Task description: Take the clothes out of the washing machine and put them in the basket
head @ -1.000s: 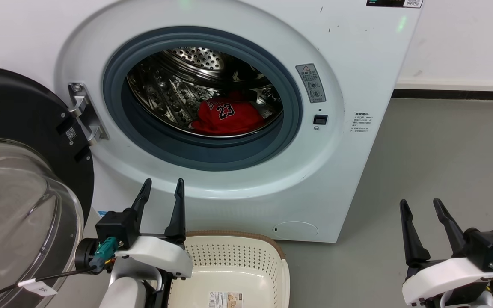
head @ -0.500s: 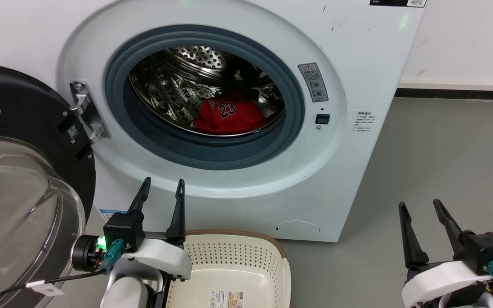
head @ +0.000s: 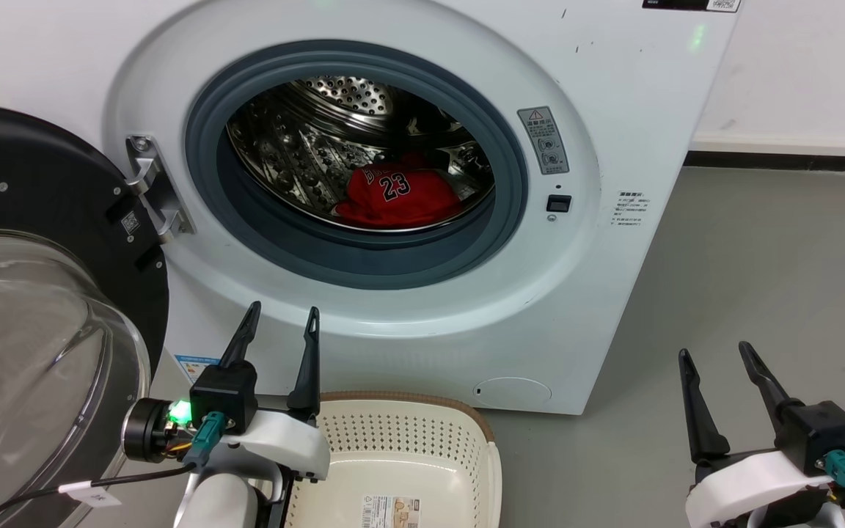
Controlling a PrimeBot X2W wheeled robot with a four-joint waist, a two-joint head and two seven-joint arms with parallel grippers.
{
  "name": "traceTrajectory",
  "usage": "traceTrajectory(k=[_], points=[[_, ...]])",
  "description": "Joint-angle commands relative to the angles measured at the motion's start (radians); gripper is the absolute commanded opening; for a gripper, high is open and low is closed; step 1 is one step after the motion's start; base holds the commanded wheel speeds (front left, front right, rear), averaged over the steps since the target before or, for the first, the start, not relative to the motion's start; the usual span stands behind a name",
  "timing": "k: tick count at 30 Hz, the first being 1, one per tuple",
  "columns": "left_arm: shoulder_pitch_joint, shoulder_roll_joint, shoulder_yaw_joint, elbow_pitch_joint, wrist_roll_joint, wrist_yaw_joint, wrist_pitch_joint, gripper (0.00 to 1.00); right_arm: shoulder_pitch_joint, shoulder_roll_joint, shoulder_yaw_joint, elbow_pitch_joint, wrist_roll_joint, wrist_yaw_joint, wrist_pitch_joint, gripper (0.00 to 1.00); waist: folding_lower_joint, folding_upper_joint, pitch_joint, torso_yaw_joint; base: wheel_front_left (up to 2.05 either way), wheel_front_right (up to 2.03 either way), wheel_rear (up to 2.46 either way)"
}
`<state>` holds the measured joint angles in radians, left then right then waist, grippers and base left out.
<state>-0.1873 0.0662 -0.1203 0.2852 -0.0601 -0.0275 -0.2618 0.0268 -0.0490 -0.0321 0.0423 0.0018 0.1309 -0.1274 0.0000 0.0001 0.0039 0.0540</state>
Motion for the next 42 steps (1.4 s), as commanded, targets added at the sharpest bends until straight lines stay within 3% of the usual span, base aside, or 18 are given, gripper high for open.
traceTrajectory(k=[1,21,32,42], points=[[-0.005,0.000,0.003,0.001,0.000,-0.001,-0.004,1.00,0.012,-0.002,0.001,0.005,0.002,0.000,-0.005,1.00,0.0000,-0.0001,0.001,0.000,0.00,0.00,0.00],[-0.033,-0.008,0.018,0.002,-0.001,0.000,-0.004,1.00,-0.018,-0.002,0.004,0.003,0.025,0.000,-0.010,1.00,0.0000,-0.0001,0.039,-0.002,0.00,0.00,0.00],[-0.209,-0.009,0.042,0.045,-0.003,0.032,-0.004,1.00,-0.112,-0.002,0.030,-0.066,0.015,0.000,-0.012,1.00,0.0000,-0.0001,0.218,-0.058,0.00,0.00,0.00],[-0.476,0.046,0.084,0.163,0.007,0.044,-0.004,1.00,-0.238,-0.001,0.088,-0.102,0.020,0.000,-0.042,1.00,0.0000,-0.0001,0.434,-0.153,0.00,0.00,0.00]])
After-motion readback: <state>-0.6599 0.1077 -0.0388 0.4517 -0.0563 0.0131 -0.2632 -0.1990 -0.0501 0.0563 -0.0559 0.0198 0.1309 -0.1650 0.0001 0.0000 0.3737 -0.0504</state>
